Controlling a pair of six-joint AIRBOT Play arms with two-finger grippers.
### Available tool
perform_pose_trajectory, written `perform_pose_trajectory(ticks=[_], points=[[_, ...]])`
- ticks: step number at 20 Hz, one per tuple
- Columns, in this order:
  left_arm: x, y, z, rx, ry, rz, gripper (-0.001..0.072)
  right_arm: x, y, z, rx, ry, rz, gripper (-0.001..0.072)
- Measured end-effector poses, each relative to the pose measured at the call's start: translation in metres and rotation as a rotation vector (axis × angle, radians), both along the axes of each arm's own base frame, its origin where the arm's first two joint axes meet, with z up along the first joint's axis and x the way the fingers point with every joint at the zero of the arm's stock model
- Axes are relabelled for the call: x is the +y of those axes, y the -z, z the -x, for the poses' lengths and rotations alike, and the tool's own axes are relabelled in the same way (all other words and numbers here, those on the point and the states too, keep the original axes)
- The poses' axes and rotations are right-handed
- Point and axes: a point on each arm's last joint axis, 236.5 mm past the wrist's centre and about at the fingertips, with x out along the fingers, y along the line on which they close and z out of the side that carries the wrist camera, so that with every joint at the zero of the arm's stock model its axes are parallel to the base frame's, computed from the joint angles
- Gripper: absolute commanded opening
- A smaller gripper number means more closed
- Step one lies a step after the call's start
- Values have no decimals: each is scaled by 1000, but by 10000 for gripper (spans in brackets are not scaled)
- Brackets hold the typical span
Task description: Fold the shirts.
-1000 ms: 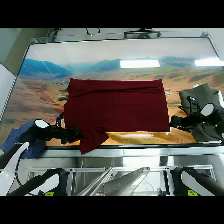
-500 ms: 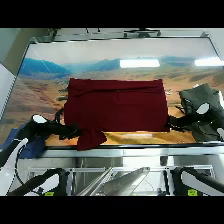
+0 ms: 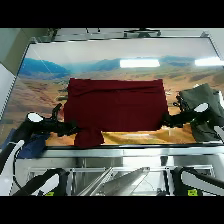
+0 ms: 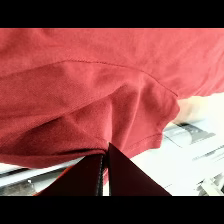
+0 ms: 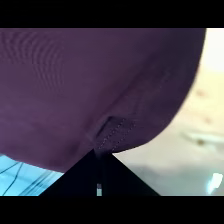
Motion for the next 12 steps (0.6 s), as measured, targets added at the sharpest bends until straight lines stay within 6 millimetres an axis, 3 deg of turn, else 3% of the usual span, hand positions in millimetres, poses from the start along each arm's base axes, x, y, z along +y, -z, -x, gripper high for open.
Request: perform_pose_trajectory(ticks=[4, 9, 12], points=[[3, -6, -8, -36, 15, -13, 19, -1, -12, -8, -47, -10, -16, 15], [27, -23, -26, -84, 47, -96, 19, -41, -35, -22, -100, 80, -8, 15], [37, -36, -42, -101, 49, -111, 19, -47, -43, -24, -117, 86, -24, 15]])
